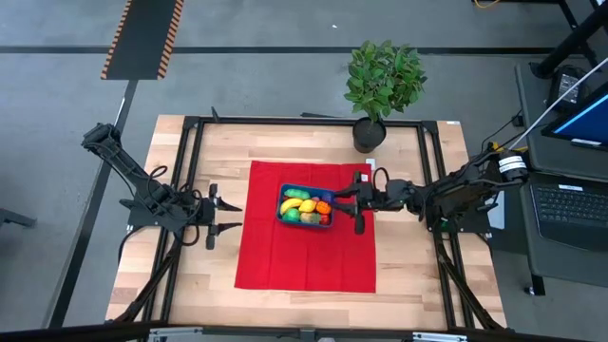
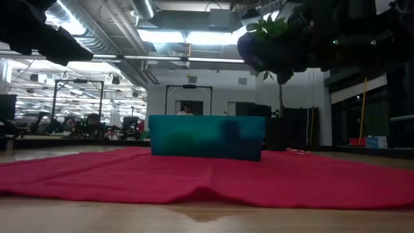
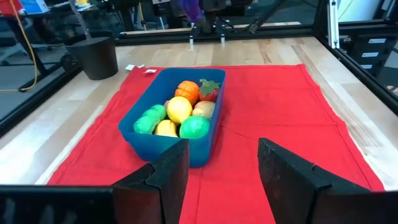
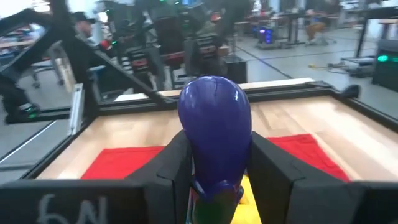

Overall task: Pick and placing Produce into tupperware
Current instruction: Put the purple eggplant into the blue bin

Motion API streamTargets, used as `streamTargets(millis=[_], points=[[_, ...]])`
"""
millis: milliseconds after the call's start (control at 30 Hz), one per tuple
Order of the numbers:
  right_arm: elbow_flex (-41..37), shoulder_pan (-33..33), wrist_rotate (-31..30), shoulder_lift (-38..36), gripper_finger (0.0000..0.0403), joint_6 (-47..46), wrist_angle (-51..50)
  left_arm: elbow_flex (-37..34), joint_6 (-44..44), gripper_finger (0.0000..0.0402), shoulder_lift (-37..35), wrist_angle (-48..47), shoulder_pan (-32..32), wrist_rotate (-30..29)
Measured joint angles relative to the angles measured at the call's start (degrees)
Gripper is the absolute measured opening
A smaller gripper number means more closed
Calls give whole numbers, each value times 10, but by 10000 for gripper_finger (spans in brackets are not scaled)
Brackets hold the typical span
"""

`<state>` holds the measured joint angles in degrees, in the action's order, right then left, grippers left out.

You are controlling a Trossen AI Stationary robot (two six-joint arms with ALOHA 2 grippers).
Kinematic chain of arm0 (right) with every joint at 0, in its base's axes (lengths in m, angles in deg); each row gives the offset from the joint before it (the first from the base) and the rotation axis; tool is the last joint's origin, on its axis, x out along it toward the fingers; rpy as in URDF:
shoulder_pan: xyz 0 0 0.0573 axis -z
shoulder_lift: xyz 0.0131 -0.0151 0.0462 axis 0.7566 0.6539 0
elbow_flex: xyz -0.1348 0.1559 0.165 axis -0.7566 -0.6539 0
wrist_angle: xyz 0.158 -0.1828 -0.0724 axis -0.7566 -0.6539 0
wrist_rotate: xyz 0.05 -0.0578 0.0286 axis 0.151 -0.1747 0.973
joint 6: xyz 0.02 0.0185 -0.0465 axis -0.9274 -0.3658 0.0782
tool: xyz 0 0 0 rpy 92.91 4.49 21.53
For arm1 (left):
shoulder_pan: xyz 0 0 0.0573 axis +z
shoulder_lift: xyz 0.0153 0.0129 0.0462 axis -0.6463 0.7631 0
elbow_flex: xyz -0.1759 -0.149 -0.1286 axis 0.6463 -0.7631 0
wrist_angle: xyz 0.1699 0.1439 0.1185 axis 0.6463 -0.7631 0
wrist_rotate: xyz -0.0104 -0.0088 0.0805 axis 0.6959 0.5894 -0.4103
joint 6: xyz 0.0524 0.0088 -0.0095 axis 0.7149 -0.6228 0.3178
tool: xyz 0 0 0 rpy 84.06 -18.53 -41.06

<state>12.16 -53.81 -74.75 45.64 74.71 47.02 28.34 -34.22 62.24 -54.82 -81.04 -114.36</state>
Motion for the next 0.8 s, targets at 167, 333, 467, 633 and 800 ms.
streamTargets(millis=[167,333,467,633,800], points=[[0,0,-55,0,129,-1,0,0,0,179,0,0,0,0],[0,0,-108,0,129,-2,0,0,0,179,0,0,0,-4],[0,0,-154,0,129,-1,-9,0,0,179,0,0,0,-20],[0,0,-168,0,129,-2,-22,0,0,179,0,-1,0,-26],[3,0,-144,0,129,-3,-41,0,0,179,0,-1,0,-26]])
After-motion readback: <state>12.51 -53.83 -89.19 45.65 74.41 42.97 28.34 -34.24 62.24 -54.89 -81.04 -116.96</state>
